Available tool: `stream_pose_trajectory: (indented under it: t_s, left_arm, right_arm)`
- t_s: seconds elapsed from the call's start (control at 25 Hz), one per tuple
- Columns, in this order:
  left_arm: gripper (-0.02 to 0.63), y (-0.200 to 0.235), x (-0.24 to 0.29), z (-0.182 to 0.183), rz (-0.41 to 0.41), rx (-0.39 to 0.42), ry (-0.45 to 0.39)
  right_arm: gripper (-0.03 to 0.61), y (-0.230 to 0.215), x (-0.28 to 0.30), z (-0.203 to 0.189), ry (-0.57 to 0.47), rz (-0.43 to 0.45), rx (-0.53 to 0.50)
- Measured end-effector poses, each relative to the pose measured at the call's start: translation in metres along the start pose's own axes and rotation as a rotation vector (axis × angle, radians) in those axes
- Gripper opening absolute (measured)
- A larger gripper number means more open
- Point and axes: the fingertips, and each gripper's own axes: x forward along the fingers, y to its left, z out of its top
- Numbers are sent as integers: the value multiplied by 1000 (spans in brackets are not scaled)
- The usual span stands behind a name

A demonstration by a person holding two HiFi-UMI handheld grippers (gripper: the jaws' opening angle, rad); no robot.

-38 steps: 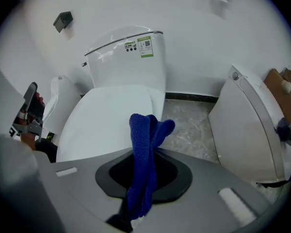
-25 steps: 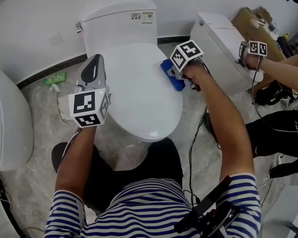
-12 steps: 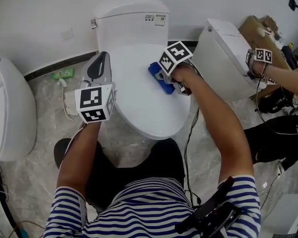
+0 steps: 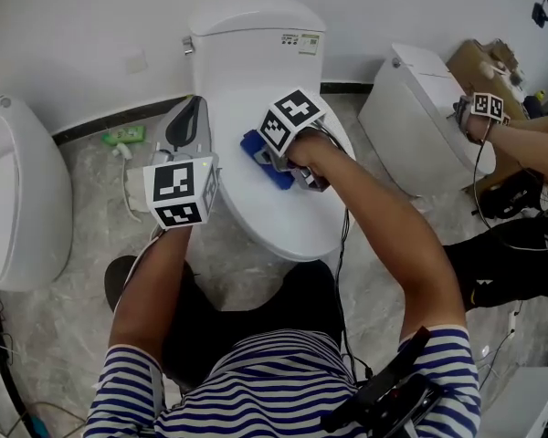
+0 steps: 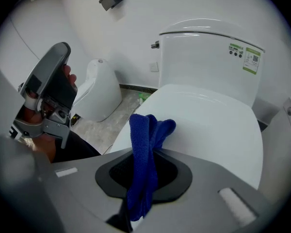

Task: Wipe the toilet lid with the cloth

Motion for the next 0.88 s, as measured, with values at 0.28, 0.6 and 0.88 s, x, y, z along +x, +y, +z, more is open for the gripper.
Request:
stream_pose_trajectory:
  t_s: [0.28, 0.6, 0.88]
  left_arm:
    - [5, 11, -5, 6, 26, -6, -9]
    - [5, 17, -9, 6, 34, -5, -12]
    - [5, 2, -3, -2, 5, 4, 5]
  right_arm:
    - [60, 55, 24, 14, 16, 116, -43]
    - [60, 78, 36, 21, 12, 179, -46]
    - [60, 19, -25, 5, -77, 102, 16]
